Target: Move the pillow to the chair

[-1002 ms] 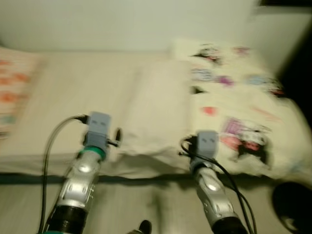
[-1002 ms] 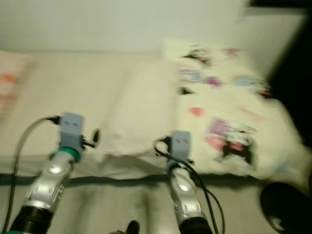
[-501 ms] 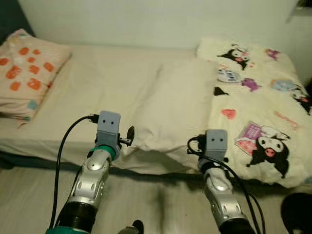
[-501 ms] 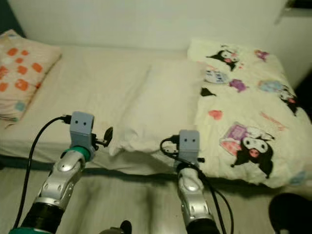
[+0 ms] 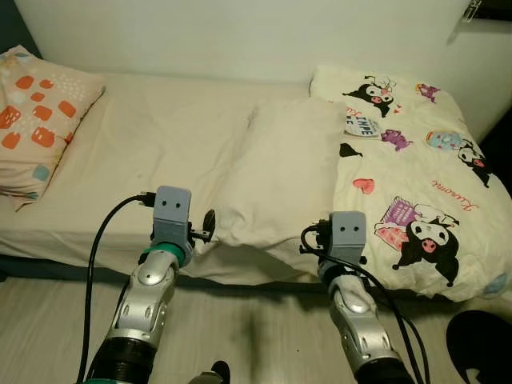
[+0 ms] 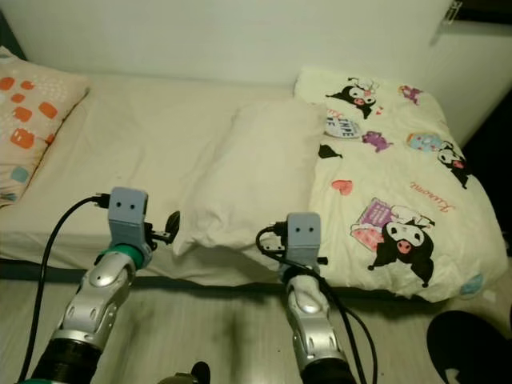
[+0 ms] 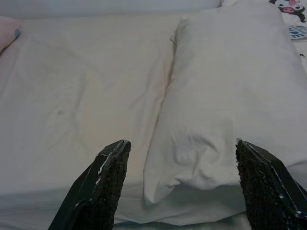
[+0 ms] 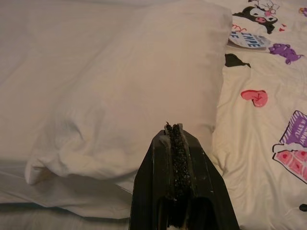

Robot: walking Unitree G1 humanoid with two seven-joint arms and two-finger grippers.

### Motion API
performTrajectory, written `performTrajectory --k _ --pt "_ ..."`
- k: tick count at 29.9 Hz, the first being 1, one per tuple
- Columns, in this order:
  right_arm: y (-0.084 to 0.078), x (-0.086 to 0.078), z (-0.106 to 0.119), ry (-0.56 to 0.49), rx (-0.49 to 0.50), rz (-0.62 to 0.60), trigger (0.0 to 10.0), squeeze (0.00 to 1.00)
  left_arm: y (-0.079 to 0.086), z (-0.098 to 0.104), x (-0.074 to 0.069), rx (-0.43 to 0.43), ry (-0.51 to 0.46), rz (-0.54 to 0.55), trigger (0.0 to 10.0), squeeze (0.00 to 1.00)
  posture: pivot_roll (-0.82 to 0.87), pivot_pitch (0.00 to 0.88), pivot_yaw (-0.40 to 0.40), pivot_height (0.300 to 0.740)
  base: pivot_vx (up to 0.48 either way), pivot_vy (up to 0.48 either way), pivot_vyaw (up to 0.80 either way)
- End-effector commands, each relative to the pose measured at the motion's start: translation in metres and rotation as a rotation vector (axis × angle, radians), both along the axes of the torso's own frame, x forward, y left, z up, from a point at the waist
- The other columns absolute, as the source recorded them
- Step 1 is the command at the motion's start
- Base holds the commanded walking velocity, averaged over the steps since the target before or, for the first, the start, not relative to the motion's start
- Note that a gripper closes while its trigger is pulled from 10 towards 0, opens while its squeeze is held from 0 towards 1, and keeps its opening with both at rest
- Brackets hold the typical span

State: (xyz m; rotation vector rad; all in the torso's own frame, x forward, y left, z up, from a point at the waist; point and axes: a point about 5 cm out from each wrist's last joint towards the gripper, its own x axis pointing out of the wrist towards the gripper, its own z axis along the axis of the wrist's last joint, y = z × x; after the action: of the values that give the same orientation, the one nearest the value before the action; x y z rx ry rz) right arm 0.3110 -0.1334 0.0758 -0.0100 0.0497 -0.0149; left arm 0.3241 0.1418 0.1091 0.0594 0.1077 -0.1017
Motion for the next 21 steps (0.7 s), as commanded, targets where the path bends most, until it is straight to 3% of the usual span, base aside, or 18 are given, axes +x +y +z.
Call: performTrajectory --k 1,21 --pt "-0.001 -0.0016 -0.0034 0.022 0.013 -0.007 10.0 0.0 -0.0003 -0.0023 -0.0022 -0.012 0.006 -0.005 10.0 0.0 0.07 0.046 0.03 0.74 0.322 0.0 0.0" --pt "-0.0006 -0.0009 -0.0044 0.034 0.031 -0.009 10.0 0.0 0.0028 -0.0016 -0.0023 -0.02 0.003 0.0 10.0 0.0 0.07 0.041 0.03 0.74 0.317 0.0 0.0"
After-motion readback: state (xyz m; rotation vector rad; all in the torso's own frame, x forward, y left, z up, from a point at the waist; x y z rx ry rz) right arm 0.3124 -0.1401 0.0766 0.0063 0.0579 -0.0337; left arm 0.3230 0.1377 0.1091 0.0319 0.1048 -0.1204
